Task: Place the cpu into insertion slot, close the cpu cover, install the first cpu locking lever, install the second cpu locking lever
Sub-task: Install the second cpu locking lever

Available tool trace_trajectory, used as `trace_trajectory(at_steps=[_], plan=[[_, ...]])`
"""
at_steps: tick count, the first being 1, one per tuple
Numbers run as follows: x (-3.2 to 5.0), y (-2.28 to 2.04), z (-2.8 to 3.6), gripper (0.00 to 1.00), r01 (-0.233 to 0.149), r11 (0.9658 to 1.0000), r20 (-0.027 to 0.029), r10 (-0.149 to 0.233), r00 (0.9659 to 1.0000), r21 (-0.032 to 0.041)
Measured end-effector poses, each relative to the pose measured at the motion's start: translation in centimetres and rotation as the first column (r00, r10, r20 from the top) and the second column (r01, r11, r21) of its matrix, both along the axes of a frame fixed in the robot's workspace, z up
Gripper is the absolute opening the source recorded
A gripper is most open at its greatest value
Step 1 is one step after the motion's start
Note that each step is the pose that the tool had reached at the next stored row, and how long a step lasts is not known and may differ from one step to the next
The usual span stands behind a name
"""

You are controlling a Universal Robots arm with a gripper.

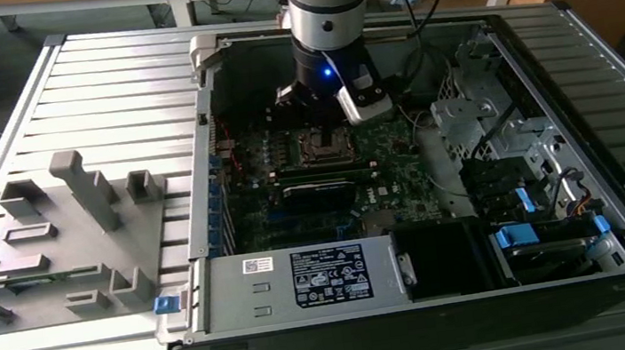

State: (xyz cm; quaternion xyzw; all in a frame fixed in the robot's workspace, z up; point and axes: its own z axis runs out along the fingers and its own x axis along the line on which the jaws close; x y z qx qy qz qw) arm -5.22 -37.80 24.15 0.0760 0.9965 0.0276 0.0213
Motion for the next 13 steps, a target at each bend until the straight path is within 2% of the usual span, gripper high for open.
trace_trajectory(at_steps=[6,13], plan=[[-0.01,-0.43,-0.08,0.11,0.000,1.0000,0.0001,0.000,1.0000,0.0000],[-0.32,-0.61,-0.43,0.11,-0.004,1.0000,0.0019,0.004,1.0000,0.0000]])
